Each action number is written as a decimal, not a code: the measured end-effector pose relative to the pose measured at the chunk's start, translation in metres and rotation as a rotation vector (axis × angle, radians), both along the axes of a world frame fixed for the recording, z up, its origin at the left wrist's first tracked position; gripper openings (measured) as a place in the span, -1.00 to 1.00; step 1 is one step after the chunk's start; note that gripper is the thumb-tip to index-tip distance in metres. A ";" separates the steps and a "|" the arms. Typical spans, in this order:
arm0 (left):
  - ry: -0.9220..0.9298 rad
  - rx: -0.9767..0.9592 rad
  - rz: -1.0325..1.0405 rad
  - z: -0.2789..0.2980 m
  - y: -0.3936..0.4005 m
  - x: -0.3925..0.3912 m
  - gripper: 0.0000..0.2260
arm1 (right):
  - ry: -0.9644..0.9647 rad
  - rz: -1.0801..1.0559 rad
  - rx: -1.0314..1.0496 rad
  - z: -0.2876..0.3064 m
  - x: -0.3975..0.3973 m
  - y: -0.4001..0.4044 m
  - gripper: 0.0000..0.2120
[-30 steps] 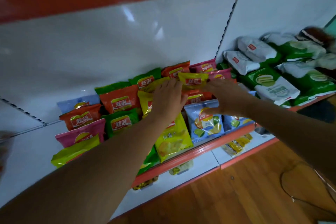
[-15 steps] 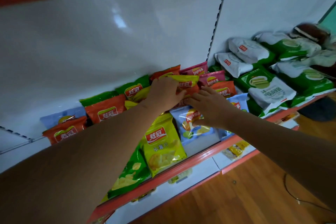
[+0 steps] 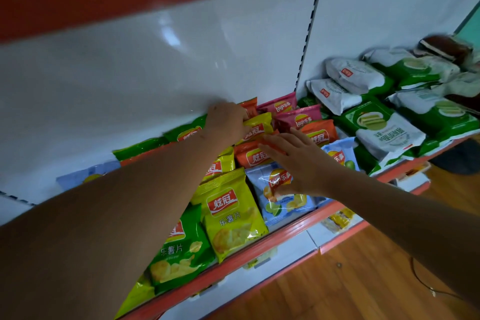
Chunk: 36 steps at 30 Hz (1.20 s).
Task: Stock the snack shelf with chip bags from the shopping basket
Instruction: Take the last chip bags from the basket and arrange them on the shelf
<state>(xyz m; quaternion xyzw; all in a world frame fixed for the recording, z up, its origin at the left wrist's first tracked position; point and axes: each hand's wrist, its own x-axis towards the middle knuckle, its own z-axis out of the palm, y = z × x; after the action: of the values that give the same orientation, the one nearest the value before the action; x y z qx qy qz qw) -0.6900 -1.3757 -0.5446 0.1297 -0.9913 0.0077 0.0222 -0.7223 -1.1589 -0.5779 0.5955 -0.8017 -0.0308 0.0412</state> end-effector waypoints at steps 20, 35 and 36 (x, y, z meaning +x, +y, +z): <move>-0.110 0.123 0.032 -0.026 0.087 -0.081 -0.47 | 0.004 -0.223 0.166 0.001 -0.049 0.082 -0.13; 0.115 0.234 0.005 0.008 0.061 -0.059 -0.66 | 0.045 -0.233 -0.002 0.007 -0.046 0.071 -0.10; 0.143 0.243 0.000 0.012 0.059 -0.052 -0.65 | 0.019 -0.238 0.006 0.011 -0.044 0.071 -0.10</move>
<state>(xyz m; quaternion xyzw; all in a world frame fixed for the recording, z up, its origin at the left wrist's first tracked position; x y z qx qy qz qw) -0.7423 -1.3171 -0.5326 0.1319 -0.9808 -0.1216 0.0769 -0.7665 -1.0880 -0.5673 0.4961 -0.8661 -0.0433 0.0431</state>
